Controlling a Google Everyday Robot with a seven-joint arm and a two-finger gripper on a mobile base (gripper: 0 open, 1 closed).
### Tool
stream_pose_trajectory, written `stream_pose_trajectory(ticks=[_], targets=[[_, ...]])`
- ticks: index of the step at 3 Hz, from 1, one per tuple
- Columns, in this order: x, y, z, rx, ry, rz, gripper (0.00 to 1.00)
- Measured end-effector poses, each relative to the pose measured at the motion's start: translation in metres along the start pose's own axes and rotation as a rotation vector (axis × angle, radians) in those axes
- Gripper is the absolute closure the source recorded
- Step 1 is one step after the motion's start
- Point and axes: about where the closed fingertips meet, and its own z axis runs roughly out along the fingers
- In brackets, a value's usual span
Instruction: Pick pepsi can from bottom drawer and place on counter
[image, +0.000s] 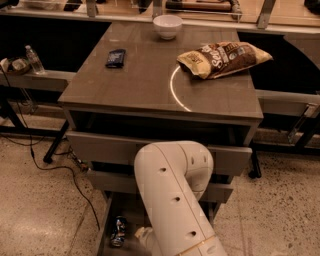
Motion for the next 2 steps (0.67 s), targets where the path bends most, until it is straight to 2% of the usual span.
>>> stream_pose_trajectory(ticks=[1,2], targets=[[-0.007,0.005,0.004,0.005,-0.017,0.000,0.66],[-0.017,-0.007,0.004,0.070,-0.024,-0.048,0.43]])
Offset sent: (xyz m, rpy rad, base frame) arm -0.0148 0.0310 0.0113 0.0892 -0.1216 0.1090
